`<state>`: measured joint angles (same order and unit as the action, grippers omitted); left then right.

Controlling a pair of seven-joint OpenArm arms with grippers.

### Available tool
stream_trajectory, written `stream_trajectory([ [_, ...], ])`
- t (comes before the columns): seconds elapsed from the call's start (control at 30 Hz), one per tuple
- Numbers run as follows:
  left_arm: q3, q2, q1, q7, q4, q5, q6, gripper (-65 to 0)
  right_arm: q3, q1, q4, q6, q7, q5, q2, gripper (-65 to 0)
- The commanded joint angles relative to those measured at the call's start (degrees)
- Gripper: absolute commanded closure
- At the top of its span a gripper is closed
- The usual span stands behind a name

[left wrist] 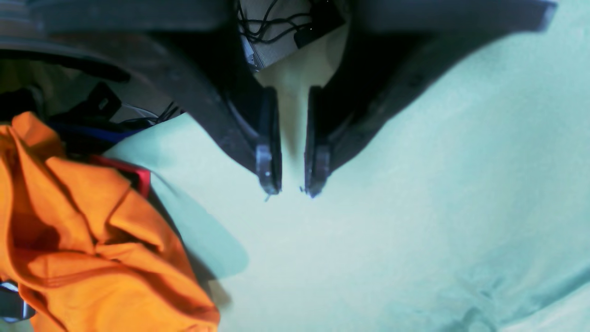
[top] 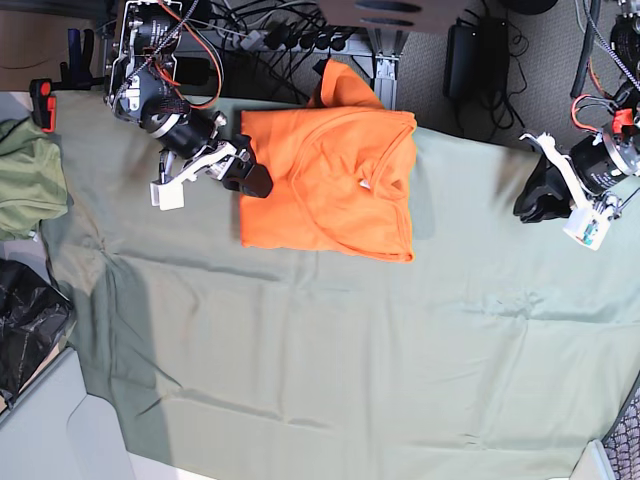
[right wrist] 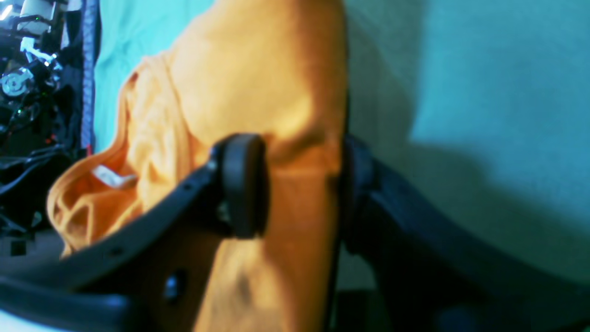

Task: Fold the T-shirt properly

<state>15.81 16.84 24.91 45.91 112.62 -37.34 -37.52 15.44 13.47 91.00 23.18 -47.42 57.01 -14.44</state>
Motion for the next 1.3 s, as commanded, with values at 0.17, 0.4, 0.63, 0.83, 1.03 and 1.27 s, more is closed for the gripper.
stream_trajectory([
  [0.17,0.3,0.5,-0.3,-0.9,1.2,-1.0,-0.9,-12.8,-0.6,-0.4,0.8,6.8,1.4,1.1,-0.6,-1.5],
  [0.4,0.3,0.5,-0.3,-1.0,1.2,-1.5,-0.9,-12.8,-1.7,-3.0,0.8,6.9,2.9,-2.7,-0.6,0.0],
  [0.63,0.3,0.5,-0.3,-0.6,1.2,-1.6,-0.9,-12.8,-2.7,-6.2,0.7,6.9,2.8,-5.3,-0.8,0.0],
  [0.83,0.3,0.5,-0.3,-0.6,1.2,-1.7,-0.9,-12.8,-2.6,-6.6,0.7,6.9,4.5,-8.8,-1.2,0.0],
  [1.03,0.3,0.5,-0.3,-0.1,1.2,-2.7,-0.9,-12.8,-2.5,-6.8,0.7,6.9,4.5,-9.9,-3.2,0.0],
  [1.27,0.3,0.5,0.0,1.1,1.2,-5.1,-2.5,-12.8,-3.6,-5.1,0.7,6.9,3.2,-6.6,-3.1,0.0],
])
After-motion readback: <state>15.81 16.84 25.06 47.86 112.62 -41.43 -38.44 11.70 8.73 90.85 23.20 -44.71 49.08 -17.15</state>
